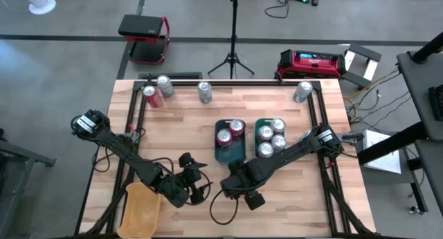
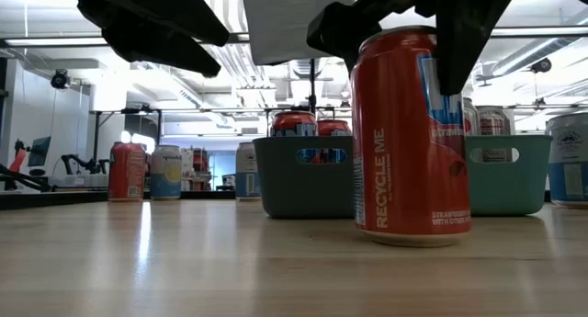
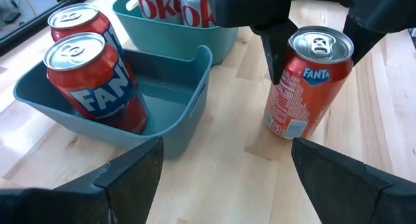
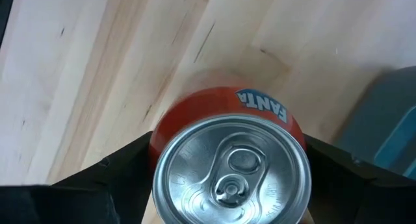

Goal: Sort soda cans
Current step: Put the bottom orange soda can into the dark green bin

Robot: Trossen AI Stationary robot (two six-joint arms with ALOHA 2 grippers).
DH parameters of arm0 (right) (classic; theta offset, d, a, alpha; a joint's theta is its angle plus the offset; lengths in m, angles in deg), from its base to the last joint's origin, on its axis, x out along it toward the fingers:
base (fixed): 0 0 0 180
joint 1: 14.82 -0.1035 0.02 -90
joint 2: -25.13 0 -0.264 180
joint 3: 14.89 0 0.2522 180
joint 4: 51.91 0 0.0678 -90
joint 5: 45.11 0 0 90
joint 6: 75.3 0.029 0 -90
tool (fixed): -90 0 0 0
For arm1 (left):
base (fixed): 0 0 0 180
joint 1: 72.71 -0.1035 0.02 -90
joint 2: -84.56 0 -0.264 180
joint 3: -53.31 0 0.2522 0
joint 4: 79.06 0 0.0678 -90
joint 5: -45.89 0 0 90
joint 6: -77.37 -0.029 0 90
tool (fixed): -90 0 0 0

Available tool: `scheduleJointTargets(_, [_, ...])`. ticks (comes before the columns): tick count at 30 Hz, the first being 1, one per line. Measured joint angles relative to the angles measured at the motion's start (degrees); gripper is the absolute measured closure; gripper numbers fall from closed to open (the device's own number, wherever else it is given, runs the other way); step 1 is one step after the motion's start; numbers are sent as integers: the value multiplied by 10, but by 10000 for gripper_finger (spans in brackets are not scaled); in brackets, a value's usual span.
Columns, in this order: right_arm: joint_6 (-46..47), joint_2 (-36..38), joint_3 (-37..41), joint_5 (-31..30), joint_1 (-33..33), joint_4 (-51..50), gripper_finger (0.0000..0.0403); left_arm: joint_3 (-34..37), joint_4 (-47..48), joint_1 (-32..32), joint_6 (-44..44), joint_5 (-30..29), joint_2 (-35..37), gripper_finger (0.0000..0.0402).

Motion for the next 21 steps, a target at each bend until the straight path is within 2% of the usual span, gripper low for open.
scheduleJointTargets(5, [-5,24,1,0,1,-8,93,0,-8,0,-5,-1,0,80])
scheduleJointTargets(11, [-2,98,-12,-9,19,-11,96,0,-20,0,-11,-2,0,80])
scheduleJointTargets(17, [48,165,-18,-132,64,-59,95,0,-30,-1,-11,-25,0,80])
scheduleJointTargets(21, [119,186,-6,-150,108,-67,95,0,-49,-4,-10,-30,0,80])
